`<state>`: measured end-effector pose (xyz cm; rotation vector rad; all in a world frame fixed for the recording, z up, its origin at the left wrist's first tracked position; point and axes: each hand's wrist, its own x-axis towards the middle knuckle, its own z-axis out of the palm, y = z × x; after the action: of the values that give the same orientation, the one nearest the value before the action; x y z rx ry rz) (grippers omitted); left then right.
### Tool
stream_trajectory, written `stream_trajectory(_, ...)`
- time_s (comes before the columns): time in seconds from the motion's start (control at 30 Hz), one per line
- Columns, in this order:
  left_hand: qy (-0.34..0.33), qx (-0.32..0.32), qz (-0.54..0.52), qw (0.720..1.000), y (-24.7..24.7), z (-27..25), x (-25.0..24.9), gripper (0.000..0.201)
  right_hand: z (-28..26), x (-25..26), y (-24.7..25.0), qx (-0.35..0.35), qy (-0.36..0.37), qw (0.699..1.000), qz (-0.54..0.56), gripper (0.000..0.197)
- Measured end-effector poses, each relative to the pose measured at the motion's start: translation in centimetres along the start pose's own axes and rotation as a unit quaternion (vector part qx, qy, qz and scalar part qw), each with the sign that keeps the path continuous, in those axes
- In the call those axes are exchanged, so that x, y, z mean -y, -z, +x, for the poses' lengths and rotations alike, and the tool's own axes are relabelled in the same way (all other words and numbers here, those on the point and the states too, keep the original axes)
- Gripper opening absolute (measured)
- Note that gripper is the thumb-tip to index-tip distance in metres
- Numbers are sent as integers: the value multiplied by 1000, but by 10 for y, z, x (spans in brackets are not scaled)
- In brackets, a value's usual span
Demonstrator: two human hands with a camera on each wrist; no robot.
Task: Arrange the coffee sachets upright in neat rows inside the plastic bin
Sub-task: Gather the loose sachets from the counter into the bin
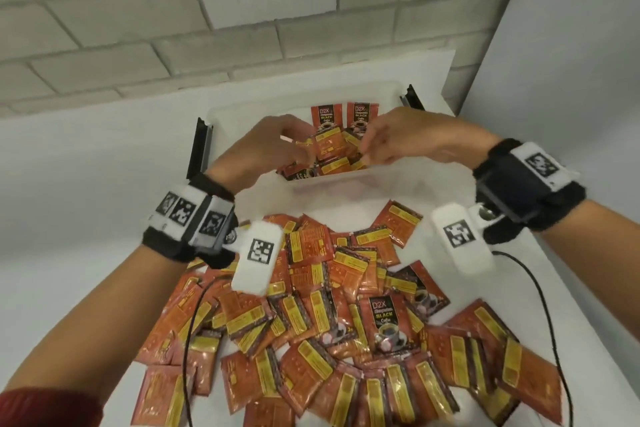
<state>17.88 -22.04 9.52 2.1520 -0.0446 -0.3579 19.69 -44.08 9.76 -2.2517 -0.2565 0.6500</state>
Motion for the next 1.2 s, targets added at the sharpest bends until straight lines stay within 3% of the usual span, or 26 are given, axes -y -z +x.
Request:
stream_trajectory(0.13, -25, 38, 30, 999, -5, -58, -2, 29, -60, -10, -17, 38, 27, 998, -49, 13)
stream_trajectory(0.27, 28, 51, 128, 990, -7, -112, 33, 19, -120, -54, -30, 44, -19, 991, -129, 28)
stream_trajectory(0.33, 94, 40, 173, 980, -8, -137, 57, 24, -150, -89, -43, 80, -85, 974, -192, 51)
stream_trajectory(0.43, 223, 14, 218, 950, -8, -173, 94, 48, -187, -142, -71, 118, -174, 940, -269, 87)
stream_trajectory(0.57, 371, -13, 263, 891, -11, -206, 136, 83, -212, -169, -96, 54, -218, 939, -263, 88)
stream_trajectory(0.63, 399, -37, 263, 878, -15, -216, 156, 83, -217, -170, -97, 22, -222, 954, -201, 78)
stream_trajectory(0.73, 404, -77, 230, 882, -16, -223, 171, 87, -222, -176, -94, 15, -211, 970, -118, 54)
stream_trajectory(0.83, 397, -111, 179, 893, -12, -225, 176, 82, -229, -187, -85, 3, -186, 975, -125, 28)
stream_trajectory(0.93, 383, -147, 95, 907, -3, -229, 179, 50, -233, -192, -71, -9, -153, 981, -117, 50)
stream_trajectory(1.0, 348, -159, 52, 922, 6, -232, 176, 32, -232, -183, -70, 23, -141, 982, -121, 68)
stream_trajectory(1.07, 325, -158, 2, 932, 14, -235, 171, 38, -228, -168, -85, 84, -142, 973, -163, 89)
stream_trajectory(1.13, 307, -146, -22, 940, 16, -233, 170, 39, -221, -153, -103, 100, -155, 959, -216, 82)
stream_trajectory(1.2, 295, -137, -15, 946, 15, -228, 172, 23, -214, -156, -114, 46, -153, 963, -217, 64)
